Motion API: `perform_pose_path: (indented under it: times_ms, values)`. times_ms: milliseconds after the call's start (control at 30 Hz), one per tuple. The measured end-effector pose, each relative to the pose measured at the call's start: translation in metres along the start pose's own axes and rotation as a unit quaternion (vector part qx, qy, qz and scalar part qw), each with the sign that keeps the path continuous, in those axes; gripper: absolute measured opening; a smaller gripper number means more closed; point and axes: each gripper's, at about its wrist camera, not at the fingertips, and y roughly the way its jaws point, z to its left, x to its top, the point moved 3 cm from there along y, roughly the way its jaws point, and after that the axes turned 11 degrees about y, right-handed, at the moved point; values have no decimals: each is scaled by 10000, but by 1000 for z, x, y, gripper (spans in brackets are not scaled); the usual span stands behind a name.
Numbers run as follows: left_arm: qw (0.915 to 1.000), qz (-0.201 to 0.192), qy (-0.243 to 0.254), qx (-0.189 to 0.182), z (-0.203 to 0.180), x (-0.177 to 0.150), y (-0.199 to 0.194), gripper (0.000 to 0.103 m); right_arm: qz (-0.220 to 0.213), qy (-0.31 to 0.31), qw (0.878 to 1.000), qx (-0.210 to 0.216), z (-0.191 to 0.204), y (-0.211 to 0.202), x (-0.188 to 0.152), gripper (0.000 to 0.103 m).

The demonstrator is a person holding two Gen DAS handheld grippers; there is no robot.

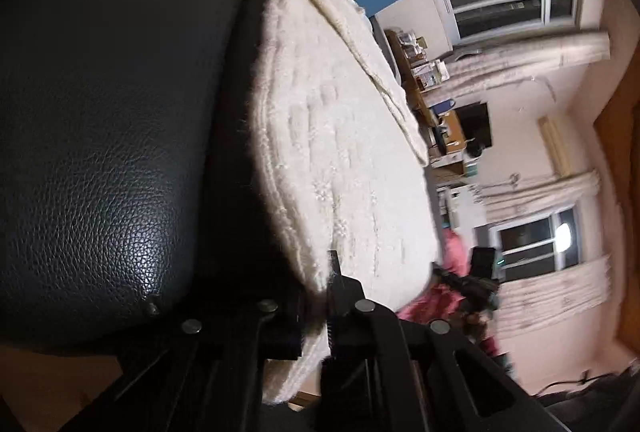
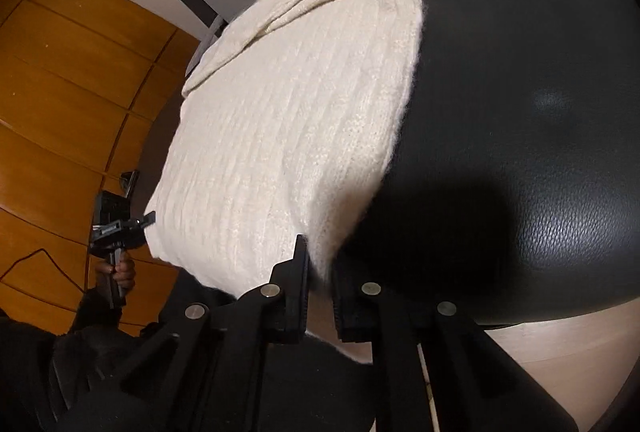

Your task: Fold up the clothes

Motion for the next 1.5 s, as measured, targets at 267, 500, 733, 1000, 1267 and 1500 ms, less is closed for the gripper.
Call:
perform_pose_path:
  times_ms: [267, 500, 733, 1000, 1267, 1500]
  values:
    - [9951, -778, 259, -555, -29, 19, -18, 6, -280, -217, 9992, 172, 21, -4, 3, 10]
    - [9813, -1407, 293, -1281, -45, 62, -30, 6, -683, -79, 9915, 1108, 41, -10, 36, 10]
    - [9698, -1778, 349, -1635, -50, 133, -24, 6, -1159, 172, 9794, 1647, 51, -20, 89, 10]
    - [9655, -2067, 356, -1545, -35, 242, 11, 6, -1527, 539, 9725, 1676, 38, -12, 185, 10]
    - [9774, -1832, -436, -966, 29, 310, 71, 5, -1496, 1657, 9649, 1386, -10, 32, 259, 18]
    - [9680, -2017, -905, -1190, 46, 302, 72, 16, -1510, 1632, 9553, 1947, -12, 20, 252, 63]
